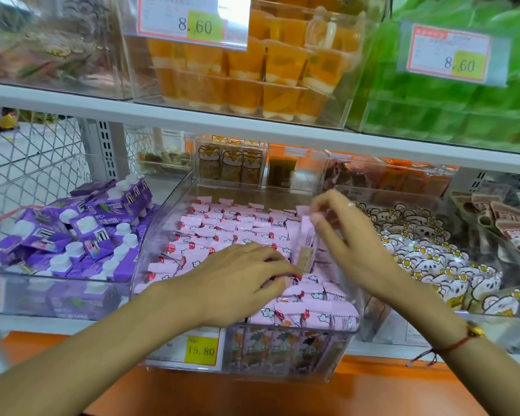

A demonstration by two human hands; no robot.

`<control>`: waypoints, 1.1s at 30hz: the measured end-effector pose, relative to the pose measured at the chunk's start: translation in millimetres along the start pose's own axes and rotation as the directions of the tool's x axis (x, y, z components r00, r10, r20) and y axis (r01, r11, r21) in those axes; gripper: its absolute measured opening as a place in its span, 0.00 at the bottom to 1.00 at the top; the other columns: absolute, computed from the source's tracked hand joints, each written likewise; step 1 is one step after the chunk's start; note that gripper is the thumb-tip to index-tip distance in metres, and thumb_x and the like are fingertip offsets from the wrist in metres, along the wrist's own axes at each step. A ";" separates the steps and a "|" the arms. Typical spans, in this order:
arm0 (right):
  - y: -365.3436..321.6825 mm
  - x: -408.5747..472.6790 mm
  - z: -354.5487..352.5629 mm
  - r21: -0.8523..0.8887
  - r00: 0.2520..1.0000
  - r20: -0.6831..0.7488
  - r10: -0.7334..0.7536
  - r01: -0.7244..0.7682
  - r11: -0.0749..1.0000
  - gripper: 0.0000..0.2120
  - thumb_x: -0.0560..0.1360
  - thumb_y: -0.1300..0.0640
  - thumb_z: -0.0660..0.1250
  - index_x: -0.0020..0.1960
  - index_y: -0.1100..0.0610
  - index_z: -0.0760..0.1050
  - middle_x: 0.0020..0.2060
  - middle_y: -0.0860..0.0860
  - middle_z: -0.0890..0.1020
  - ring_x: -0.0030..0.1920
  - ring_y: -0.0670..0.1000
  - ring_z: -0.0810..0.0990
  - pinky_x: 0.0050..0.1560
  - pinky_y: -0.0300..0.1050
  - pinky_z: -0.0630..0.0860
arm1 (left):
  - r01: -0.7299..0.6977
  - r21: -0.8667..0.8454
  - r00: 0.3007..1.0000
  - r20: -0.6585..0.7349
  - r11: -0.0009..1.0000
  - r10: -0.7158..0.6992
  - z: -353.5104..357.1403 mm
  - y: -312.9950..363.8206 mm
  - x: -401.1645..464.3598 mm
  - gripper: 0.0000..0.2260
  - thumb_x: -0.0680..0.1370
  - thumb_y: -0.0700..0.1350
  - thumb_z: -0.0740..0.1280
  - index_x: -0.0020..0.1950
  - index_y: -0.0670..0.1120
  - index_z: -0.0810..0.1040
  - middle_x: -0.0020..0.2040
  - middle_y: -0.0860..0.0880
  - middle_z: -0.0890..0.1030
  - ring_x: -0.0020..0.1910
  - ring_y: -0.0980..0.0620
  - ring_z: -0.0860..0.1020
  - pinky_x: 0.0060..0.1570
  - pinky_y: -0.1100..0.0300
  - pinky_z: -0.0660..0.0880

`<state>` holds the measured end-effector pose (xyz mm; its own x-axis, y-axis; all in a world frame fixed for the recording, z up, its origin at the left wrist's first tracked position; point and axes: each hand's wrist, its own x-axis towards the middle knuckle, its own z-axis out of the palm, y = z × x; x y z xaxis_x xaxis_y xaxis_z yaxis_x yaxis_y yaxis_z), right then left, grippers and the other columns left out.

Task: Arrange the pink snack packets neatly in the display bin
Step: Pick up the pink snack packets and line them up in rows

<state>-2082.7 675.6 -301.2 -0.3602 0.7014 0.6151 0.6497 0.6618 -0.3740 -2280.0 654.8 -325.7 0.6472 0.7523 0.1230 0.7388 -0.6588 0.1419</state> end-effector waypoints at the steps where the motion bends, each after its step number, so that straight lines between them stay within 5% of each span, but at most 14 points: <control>1: -0.4 -0.4 -0.4 0.062 0.997 -0.072 0.038 -0.034 0.997 0.03 0.80 0.61 0.58 0.49 0.55 0.69 0.40 0.49 0.74 0.37 0.45 0.70 0.37 0.38 0.68 | -0.004 -0.008 1.000 0.000 1.000 0.004 -0.2 0.3 -0.6 0.19 0.82 0.57 0.47 0.73 0.61 0.63 0.70 0.58 0.67 0.66 0.57 0.64 0.64 0.61 0.61; 4: -1.3 -2.2 -8.4 0.197 0.950 -0.287 0.126 -0.070 0.978 0.03 0.80 0.63 0.59 0.50 0.57 0.69 0.40 0.48 0.75 0.37 0.45 0.71 0.38 0.38 0.69 | -0.014 -0.066 0.998 -0.068 0.998 0.010 -2.4 3.6 -2.3 0.17 0.82 0.58 0.50 0.69 0.60 0.68 0.64 0.59 0.73 0.60 0.57 0.70 0.59 0.59 0.67; 7: -4.8 -2.1 -19.6 0.357 0.882 -0.426 0.203 -0.043 0.933 0.07 0.80 0.64 0.59 0.48 0.52 0.69 0.39 0.44 0.74 0.37 0.39 0.71 0.39 0.33 0.70 | 0.103 -0.284 0.930 -0.313 0.953 -0.194 -8.7 5.6 -2.3 0.19 0.76 0.66 0.55 0.62 0.62 0.72 0.53 0.63 0.77 0.50 0.61 0.75 0.45 0.62 0.72; 9: -8.7 -1.8 -21.9 0.533 0.870 -0.383 0.312 -0.068 0.844 0.08 0.80 0.64 0.59 0.46 0.52 0.69 0.35 0.43 0.76 0.35 0.38 0.73 0.37 0.31 0.72 | 0.115 -0.447 0.859 -0.404 0.887 -0.315 -13.1 6.5 -2.7 0.29 0.67 0.74 0.57 0.65 0.63 0.65 0.57 0.66 0.71 0.52 0.66 0.71 0.45 0.67 0.67; 11: -13.6 -1.5 -19.2 0.635 0.873 -0.288 0.394 -0.133 0.761 0.06 0.79 0.62 0.60 0.45 0.53 0.71 0.31 0.41 0.78 0.34 0.38 0.76 0.38 0.32 0.75 | 0.032 -0.489 0.862 -0.428 0.872 -0.272 -15.4 11.2 -4.6 0.35 0.65 0.74 0.60 0.69 0.66 0.57 0.63 0.70 0.67 0.56 0.73 0.67 0.48 0.72 0.64; 13: -17.9 -1.4 -15.4 0.681 0.885 -0.213 0.415 -0.170 0.712 0.04 0.79 0.61 0.61 0.45 0.55 0.72 0.30 0.41 0.79 0.34 0.40 0.77 0.39 0.33 0.77 | -0.023 -0.455 0.887 -0.420 0.890 -0.192 -16.0 18.0 -7.1 0.30 0.69 0.69 0.64 0.68 0.70 0.56 0.63 0.71 0.67 0.55 0.74 0.69 0.48 0.70 0.70; 16: -21.8 -1.4 -12.2 0.696 0.893 -0.151 0.423 -0.208 0.687 0.03 0.78 0.62 0.62 0.48 0.58 0.74 0.33 0.46 0.80 0.35 0.42 0.78 0.38 0.34 0.77 | -0.028 -0.458 0.882 -0.430 0.888 -0.194 -13.4 18.5 -7.0 0.20 0.75 0.60 0.65 0.66 0.69 0.64 0.59 0.65 0.76 0.50 0.64 0.76 0.42 0.55 0.79; 18: -20.6 -3.0 -12.3 0.617 0.890 -0.162 0.426 -0.246 0.748 0.04 0.78 0.62 0.62 0.52 0.57 0.74 0.40 0.49 0.80 0.38 0.42 0.79 0.40 0.31 0.75 | -0.037 -0.597 0.877 -0.404 0.801 -0.261 -14.1 16.0 -4.7 0.15 0.77 0.55 0.66 0.62 0.67 0.71 0.57 0.60 0.79 0.48 0.61 0.79 0.42 0.55 0.80; 21: -19.2 -7.7 -16.9 0.113 0.962 -0.219 0.164 -0.142 0.983 0.19 0.75 0.64 0.66 0.65 0.55 0.69 0.55 0.48 0.76 0.54 0.43 0.74 0.55 0.31 0.69 | -0.049 -0.858 0.864 -0.293 0.511 -0.410 -17.2 12.2 0.5 0.12 0.77 0.47 0.66 0.57 0.62 0.74 0.50 0.56 0.82 0.40 0.62 0.82 0.35 0.68 0.77; 23: -18.7 -10.5 -17.3 -0.191 0.995 -0.075 -0.073 0.057 0.980 0.30 0.71 0.64 0.69 0.70 0.54 0.65 0.64 0.52 0.71 0.65 0.50 0.68 0.66 0.43 0.64 | -0.002 -0.915 0.842 -0.219 0.404 -0.492 -17.4 10.8 3.1 0.07 0.76 0.51 0.66 0.53 0.59 0.78 0.39 0.59 0.84 0.35 0.64 0.81 0.36 0.70 0.76; 25: -20.7 -12.4 -14.1 -0.350 0.983 0.085 -0.164 0.184 0.919 0.31 0.69 0.61 0.72 0.70 0.52 0.67 0.66 0.51 0.70 0.67 0.53 0.66 0.67 0.49 0.64 | 0.019 -0.947 0.830 -0.165 0.321 -0.533 -16.8 11.1 3.0 0.06 0.75 0.55 0.66 0.48 0.57 0.81 0.36 0.63 0.83 0.32 0.66 0.79 0.32 0.71 0.75; 31: -22.6 -12.7 -14.7 -0.329 0.986 0.064 -0.153 0.166 0.929 0.17 0.72 0.57 0.71 0.59 0.51 0.75 0.53 0.46 0.79 0.53 0.50 0.77 0.47 0.47 0.76 | 0.085 -0.978 0.821 -0.040 0.192 -0.569 -20.5 16.1 7.0 0.16 0.79 0.57 0.58 0.42 0.51 0.80 0.36 0.50 0.84 0.32 0.55 0.82 0.38 0.56 0.80; 33: -20.8 -12.4 -14.8 -0.101 1.000 -0.016 -0.009 0.008 0.995 0.14 0.73 0.54 0.70 0.57 0.51 0.74 0.48 0.42 0.81 0.48 0.44 0.79 0.46 0.40 0.75 | 0.076 -0.921 0.831 -0.154 0.383 -0.534 -17.2 11.0 5.5 0.15 0.81 0.54 0.56 0.46 0.51 0.81 0.40 0.53 0.85 0.38 0.57 0.83 0.45 0.54 0.78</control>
<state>-2081.9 649.3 -290.7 -0.3554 0.6906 0.6298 0.7113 0.6370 -0.2971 -2271.5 651.6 -306.5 0.1145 0.9774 0.1779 0.1592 -0.1948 0.9678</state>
